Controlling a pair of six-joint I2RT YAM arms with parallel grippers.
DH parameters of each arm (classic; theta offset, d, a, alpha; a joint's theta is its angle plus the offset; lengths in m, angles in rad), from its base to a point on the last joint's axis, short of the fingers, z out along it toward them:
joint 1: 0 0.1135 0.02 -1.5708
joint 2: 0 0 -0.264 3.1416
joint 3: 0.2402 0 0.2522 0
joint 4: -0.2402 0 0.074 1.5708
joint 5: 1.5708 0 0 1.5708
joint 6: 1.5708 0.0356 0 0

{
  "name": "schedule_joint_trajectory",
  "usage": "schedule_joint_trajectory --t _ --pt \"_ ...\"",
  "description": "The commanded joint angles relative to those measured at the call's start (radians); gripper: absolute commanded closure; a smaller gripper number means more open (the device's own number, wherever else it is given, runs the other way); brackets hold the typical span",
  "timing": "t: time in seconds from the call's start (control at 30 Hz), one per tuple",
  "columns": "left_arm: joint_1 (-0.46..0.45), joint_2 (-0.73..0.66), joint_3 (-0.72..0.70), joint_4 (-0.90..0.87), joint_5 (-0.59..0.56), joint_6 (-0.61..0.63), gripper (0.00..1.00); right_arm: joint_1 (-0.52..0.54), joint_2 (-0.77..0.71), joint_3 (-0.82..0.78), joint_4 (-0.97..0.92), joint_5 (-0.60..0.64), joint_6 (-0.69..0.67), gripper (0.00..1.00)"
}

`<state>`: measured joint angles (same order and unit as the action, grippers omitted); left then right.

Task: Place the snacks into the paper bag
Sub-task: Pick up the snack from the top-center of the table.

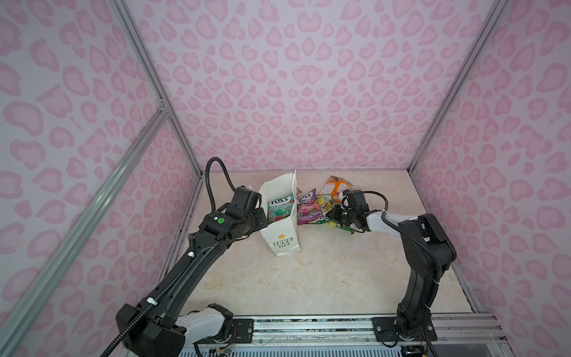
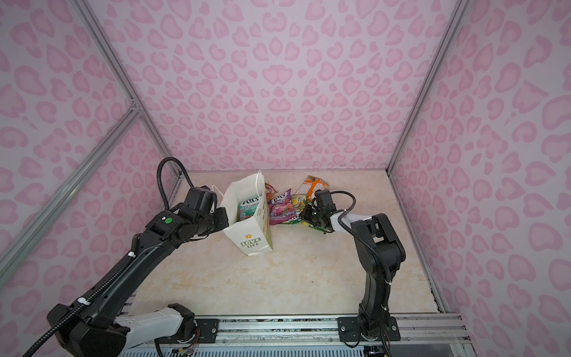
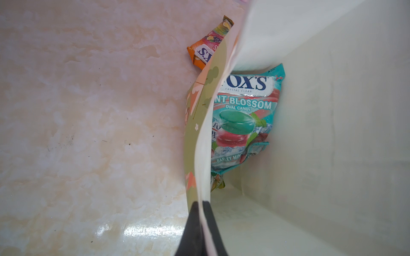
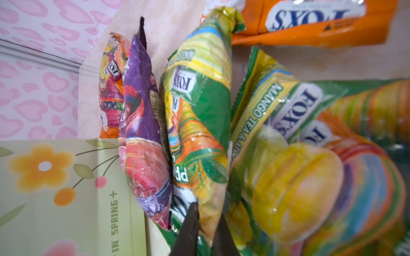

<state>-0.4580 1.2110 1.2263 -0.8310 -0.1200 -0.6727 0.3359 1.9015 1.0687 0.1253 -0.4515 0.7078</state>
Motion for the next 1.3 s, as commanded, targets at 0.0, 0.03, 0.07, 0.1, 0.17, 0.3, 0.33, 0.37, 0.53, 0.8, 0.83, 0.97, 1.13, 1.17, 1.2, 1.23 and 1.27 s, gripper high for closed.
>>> schedule_joint_trajectory --t 0.0,0.03,0.07,0.1,0.17,0.3,0.33,0.37,0.53,0.8,0.83,0.97,1.13,1.17,1.2,1.23,1.27 --pt "0.0 -0.004 0.001 -0.013 -0.002 -0.002 0.97 0.002 -0.013 -0.004 0.033 -0.019 -0.011 0.92" --pt "0.001 -0.004 0.001 -0.014 -0.001 -0.002 0.97 0.003 -0.02 -0.006 0.032 -0.019 -0.014 0.93" --pt "0.001 -0.004 0.001 -0.014 0.0 -0.001 0.97 0.003 -0.027 -0.009 0.031 -0.017 -0.019 0.96" --pt "0.001 -0.004 0.001 -0.013 0.0 -0.001 0.97 0.002 -0.035 -0.012 0.03 -0.016 -0.022 0.97" --pt "0.0 -0.003 0.0 -0.016 -0.002 0.001 0.97 0.002 -0.053 -0.016 0.023 -0.016 -0.029 1.0" --pt "0.001 -0.004 0.001 -0.021 -0.007 0.005 0.97 0.003 -0.116 -0.042 0.012 -0.008 -0.041 1.0" --pt "0.0 -0.004 0.001 -0.021 -0.007 0.005 0.98 0.003 -0.134 -0.05 0.007 -0.003 -0.045 1.0" --pt "0.0 -0.005 0.002 -0.022 -0.009 0.006 0.97 0.002 -0.156 -0.057 -0.001 0.003 -0.048 1.0" --pt "0.0 0.001 0.004 -0.02 -0.005 0.01 0.98 0.002 -0.257 -0.09 -0.05 0.03 -0.073 1.0" --pt "0.001 0.016 0.016 -0.016 0.011 0.016 0.97 0.001 -0.412 -0.143 -0.136 0.101 -0.096 1.0" --pt "0.001 0.016 0.016 -0.017 0.011 0.017 0.97 0.001 -0.43 -0.149 -0.144 0.106 -0.099 1.0" --pt "0.0 0.018 0.013 -0.017 0.008 0.018 0.97 0.001 -0.509 -0.164 -0.193 0.131 -0.115 1.0" --pt "0.0 0.016 0.006 -0.017 0.004 0.018 0.97 0.0 -0.593 -0.172 -0.255 0.159 -0.14 1.0" --pt "0.001 0.016 0.005 -0.017 0.005 0.018 0.97 0.001 -0.608 -0.171 -0.267 0.162 -0.144 1.0" --pt "0.001 0.016 0.004 -0.017 0.005 0.018 0.97 0.0 -0.623 -0.17 -0.277 0.163 -0.146 1.0" --pt "0.001 0.015 0.005 -0.017 0.004 0.018 0.97 0.0 -0.637 -0.17 -0.284 0.163 -0.148 1.0" --pt "0.001 0.016 0.005 -0.017 0.003 0.019 0.97 0.001 -0.653 -0.167 -0.292 0.162 -0.149 1.0"
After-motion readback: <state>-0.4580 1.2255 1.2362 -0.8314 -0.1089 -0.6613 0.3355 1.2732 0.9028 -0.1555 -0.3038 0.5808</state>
